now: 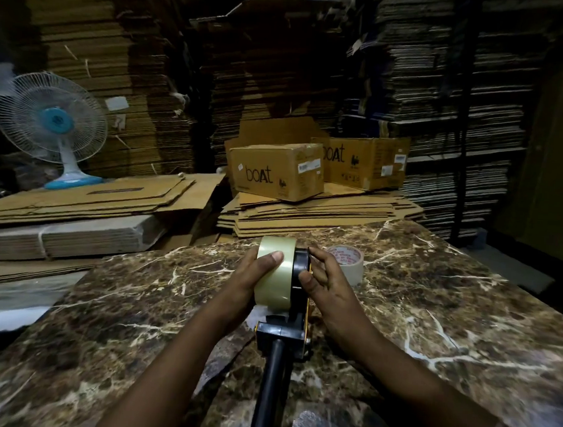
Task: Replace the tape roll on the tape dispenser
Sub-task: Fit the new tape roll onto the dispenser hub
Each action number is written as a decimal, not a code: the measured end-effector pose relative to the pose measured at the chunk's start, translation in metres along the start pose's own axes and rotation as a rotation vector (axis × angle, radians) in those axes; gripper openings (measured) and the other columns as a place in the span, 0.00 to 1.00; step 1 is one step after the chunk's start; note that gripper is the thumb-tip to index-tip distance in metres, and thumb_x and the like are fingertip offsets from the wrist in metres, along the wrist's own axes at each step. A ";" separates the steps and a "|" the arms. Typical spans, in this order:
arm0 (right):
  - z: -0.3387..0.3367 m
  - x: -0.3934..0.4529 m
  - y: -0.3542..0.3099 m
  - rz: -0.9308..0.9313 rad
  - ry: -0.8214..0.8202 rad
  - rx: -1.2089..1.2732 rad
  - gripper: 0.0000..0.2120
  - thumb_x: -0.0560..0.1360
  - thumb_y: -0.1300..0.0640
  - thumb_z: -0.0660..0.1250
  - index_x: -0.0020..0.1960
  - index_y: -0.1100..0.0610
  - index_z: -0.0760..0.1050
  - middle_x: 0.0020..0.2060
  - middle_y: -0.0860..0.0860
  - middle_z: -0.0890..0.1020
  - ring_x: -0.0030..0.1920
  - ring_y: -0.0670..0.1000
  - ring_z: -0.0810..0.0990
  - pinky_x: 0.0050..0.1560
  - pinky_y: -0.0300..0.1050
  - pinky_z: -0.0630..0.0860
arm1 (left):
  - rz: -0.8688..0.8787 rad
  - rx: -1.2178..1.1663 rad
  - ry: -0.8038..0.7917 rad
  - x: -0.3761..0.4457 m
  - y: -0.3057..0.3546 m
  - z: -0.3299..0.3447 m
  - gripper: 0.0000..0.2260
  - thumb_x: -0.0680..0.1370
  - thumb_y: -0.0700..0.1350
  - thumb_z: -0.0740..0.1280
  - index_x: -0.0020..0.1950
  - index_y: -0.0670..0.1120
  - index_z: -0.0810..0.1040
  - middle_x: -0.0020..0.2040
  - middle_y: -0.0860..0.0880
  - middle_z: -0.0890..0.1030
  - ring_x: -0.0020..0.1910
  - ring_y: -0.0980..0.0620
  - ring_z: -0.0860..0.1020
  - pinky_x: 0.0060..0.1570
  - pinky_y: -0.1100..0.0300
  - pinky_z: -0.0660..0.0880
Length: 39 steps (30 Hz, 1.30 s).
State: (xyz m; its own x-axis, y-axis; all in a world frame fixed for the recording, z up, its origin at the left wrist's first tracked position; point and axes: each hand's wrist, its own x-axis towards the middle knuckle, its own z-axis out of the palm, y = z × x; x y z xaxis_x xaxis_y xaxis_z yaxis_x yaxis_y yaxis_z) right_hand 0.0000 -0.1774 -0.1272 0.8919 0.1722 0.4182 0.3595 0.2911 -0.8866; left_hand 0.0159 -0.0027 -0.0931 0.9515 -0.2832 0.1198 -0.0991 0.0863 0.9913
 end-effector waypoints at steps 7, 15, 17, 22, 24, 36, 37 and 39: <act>-0.011 0.003 -0.002 0.041 0.030 -0.040 0.23 0.72 0.49 0.71 0.62 0.57 0.72 0.51 0.49 0.88 0.52 0.50 0.86 0.49 0.43 0.82 | -0.132 0.266 0.057 0.014 0.035 0.004 0.31 0.64 0.62 0.72 0.58 0.43 0.76 0.51 0.39 0.77 0.42 0.44 0.79 0.31 0.57 0.76; -0.044 0.009 -0.007 0.171 -0.020 -0.047 0.21 0.64 0.57 0.78 0.54 0.65 0.79 0.48 0.56 0.87 0.50 0.55 0.86 0.49 0.47 0.82 | -0.231 0.612 -0.084 0.029 0.063 0.023 0.19 0.71 0.61 0.70 0.55 0.50 0.80 0.51 0.44 0.82 0.44 0.45 0.82 0.40 0.56 0.78; -0.060 0.009 -0.011 0.200 -0.078 -0.098 0.18 0.62 0.62 0.79 0.50 0.64 0.81 0.45 0.57 0.87 0.47 0.54 0.87 0.43 0.46 0.83 | -0.243 0.699 -0.092 0.029 0.063 0.032 0.23 0.71 0.61 0.71 0.61 0.49 0.77 0.55 0.44 0.80 0.50 0.45 0.81 0.45 0.53 0.80; -0.086 0.010 -0.017 0.218 -0.198 -0.244 0.17 0.61 0.74 0.79 0.46 0.59 0.84 0.43 0.55 0.88 0.49 0.56 0.87 0.46 0.48 0.83 | -0.258 0.826 -0.084 0.028 0.057 0.055 0.31 0.71 0.63 0.71 0.68 0.48 0.70 0.58 0.50 0.76 0.49 0.51 0.79 0.47 0.55 0.79; -0.094 0.011 -0.014 0.213 -0.189 -0.293 0.19 0.61 0.74 0.80 0.48 0.61 0.85 0.46 0.57 0.88 0.51 0.56 0.86 0.50 0.51 0.83 | -0.265 0.885 -0.124 0.025 0.054 0.063 0.32 0.75 0.64 0.66 0.72 0.47 0.67 0.60 0.48 0.74 0.49 0.54 0.77 0.46 0.59 0.76; -0.107 0.006 -0.017 0.335 -0.295 -0.679 0.26 0.52 0.56 0.88 0.47 0.60 0.85 0.39 0.41 0.87 0.44 0.40 0.84 0.46 0.43 0.83 | -0.106 0.707 -0.061 0.019 0.032 0.049 0.16 0.84 0.43 0.57 0.70 0.44 0.74 0.68 0.45 0.76 0.62 0.51 0.75 0.57 0.61 0.73; -0.107 0.005 -0.018 0.358 -0.300 -0.713 0.23 0.54 0.59 0.87 0.46 0.60 0.84 0.32 0.37 0.84 0.37 0.35 0.81 0.38 0.34 0.79 | -0.080 0.657 -0.029 0.018 0.030 0.045 0.15 0.84 0.41 0.57 0.68 0.43 0.76 0.65 0.44 0.78 0.60 0.50 0.77 0.53 0.62 0.75; -0.106 0.005 -0.021 0.376 -0.304 -0.768 0.20 0.56 0.60 0.87 0.45 0.58 0.84 0.26 0.33 0.79 0.29 0.33 0.76 0.30 0.27 0.69 | -0.041 0.570 0.034 0.015 0.022 0.033 0.13 0.84 0.39 0.57 0.64 0.43 0.78 0.60 0.44 0.82 0.59 0.49 0.79 0.49 0.63 0.77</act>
State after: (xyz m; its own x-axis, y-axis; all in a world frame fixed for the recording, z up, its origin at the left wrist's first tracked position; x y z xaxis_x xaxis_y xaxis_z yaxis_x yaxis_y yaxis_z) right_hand 0.0260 -0.2823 -0.1279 0.9158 0.4014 0.0117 0.2400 -0.5238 -0.8173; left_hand 0.0184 -0.0363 -0.0677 0.9658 -0.2436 0.0886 -0.1945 -0.4552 0.8689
